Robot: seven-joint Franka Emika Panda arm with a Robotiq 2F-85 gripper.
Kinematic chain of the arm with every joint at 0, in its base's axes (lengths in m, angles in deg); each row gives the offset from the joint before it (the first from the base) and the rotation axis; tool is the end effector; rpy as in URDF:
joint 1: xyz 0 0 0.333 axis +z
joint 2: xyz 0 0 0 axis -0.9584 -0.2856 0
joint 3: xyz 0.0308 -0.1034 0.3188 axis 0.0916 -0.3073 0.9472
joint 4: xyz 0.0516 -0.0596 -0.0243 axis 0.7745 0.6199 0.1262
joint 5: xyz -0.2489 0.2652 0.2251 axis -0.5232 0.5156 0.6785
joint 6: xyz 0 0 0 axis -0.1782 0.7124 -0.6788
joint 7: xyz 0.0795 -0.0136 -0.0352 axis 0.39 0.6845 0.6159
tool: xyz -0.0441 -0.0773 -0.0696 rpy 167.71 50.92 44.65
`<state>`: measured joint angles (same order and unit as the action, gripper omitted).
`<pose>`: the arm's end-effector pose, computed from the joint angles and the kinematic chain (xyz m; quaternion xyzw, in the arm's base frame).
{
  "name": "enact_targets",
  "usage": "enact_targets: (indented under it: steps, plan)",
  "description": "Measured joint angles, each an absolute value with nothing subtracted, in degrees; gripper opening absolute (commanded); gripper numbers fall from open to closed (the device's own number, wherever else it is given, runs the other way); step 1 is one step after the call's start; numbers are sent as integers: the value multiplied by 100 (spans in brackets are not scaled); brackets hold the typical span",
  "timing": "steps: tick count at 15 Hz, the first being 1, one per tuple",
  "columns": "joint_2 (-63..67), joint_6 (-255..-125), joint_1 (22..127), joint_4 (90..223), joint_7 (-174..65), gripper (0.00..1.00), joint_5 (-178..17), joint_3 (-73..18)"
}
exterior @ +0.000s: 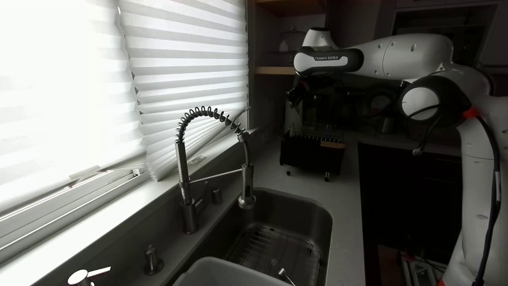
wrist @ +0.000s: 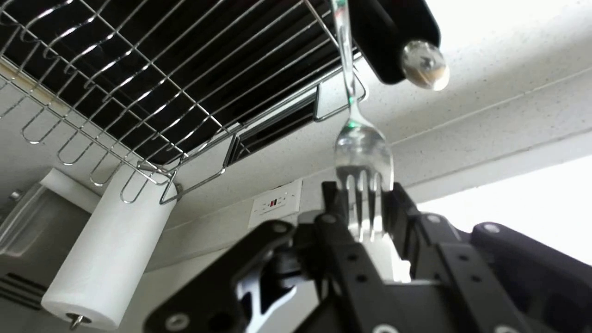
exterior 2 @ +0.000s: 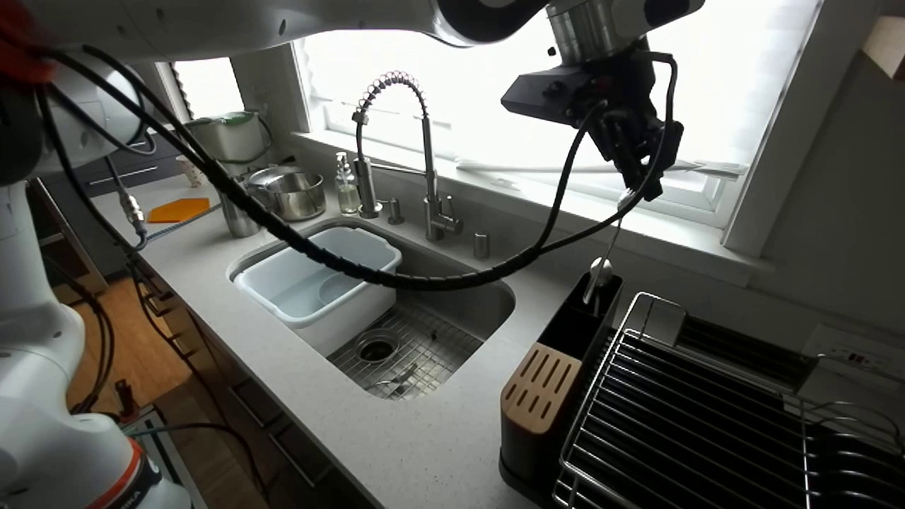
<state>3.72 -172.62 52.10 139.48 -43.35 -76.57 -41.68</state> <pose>0.5695 -0.4284 0.6638 0.9333 -0.2669 0.2068 0.1224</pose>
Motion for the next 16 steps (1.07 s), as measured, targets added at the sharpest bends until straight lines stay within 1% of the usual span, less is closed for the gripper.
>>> enact_targets:
  steps: [10, 16]
  plan:
    - [157, -18247, 5464, 14337, -4959, 7, -7701, -4160]
    - [31, -18447, 5520, 14594, -5044, 7, -7869, -4165]
